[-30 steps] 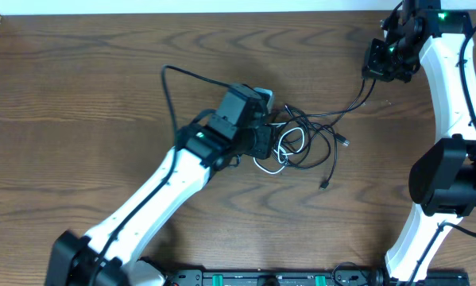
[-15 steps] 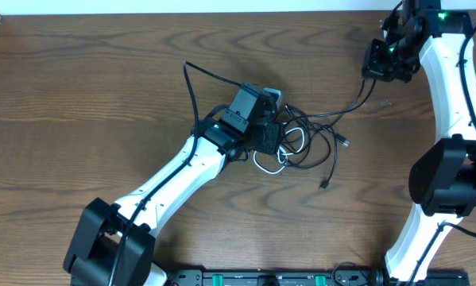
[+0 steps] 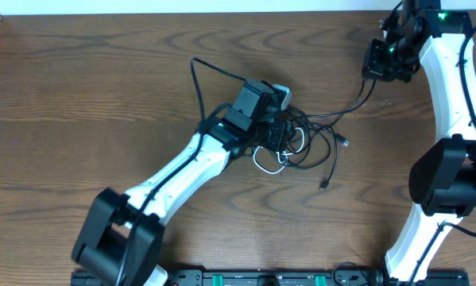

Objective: Untangle cables

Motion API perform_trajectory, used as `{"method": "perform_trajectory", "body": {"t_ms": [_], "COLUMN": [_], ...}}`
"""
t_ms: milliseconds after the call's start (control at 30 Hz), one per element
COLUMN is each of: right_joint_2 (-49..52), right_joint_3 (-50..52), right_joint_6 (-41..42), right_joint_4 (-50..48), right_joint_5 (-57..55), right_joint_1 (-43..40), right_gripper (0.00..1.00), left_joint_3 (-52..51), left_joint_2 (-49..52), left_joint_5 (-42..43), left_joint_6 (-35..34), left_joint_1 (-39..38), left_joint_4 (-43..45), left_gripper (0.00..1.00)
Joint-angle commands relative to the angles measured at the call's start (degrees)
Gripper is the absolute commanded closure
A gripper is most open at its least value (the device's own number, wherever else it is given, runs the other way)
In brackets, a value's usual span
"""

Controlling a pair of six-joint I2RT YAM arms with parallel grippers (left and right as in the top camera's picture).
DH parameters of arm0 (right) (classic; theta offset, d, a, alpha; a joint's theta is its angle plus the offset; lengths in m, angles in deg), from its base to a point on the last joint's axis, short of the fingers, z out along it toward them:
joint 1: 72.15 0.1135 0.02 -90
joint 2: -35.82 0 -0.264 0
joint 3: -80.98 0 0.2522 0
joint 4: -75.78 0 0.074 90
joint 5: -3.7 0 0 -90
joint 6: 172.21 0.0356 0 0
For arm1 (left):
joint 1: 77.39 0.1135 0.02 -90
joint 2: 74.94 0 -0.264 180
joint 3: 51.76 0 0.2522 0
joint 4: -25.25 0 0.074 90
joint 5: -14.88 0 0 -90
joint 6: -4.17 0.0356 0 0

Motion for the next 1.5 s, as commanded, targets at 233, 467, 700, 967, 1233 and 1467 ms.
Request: {"method": "perform_trajectory", "body": {"t_ms": [233,467,700,967,1233,1467], "right_joint_2": [0.5,0.5,0.5,0.5,0.5,0.5], "right_joint_3": [0.2,0.2,0.4,3.0,6.6,6.7], "right_joint_6": [-0.6,-1.0,-1.0,-1.5,-2.1,-3.2], "right_joint_4": [0.3,0.3,0.3,0.1,-1.4,-1.4], "right_joint_5": [0.5,0.3,0.3,0.1,0.1,0.5], "right_joint_1": [0.2,0.1,0.1,0.1,0.1,0.1], "right_gripper": [0.99,0.99,0.99,0.99,0.99,0.99], "left_joint_3": [-0.1,0.0,0.0,0.0,0.0,0.0], "left_joint_2": [-0.3,-10.1,-21.0,-30.1,-37.3,-39.6], "left_joint_5": [-1.1,-11.9,-18.0,-18.8,-18.7,-18.5], "left_joint_6": [1.0,0.1,0.1,0.0,-4.8,-5.7], "left_joint_1": [0.4,2.6,4.2,4.2,4.2,4.2], "left_joint_4": [2.1,-0.8,-3.1,1.3,7.3,8.8], "left_gripper": [0.92,0.93,0.92,0.92,0.92,0.92]}}
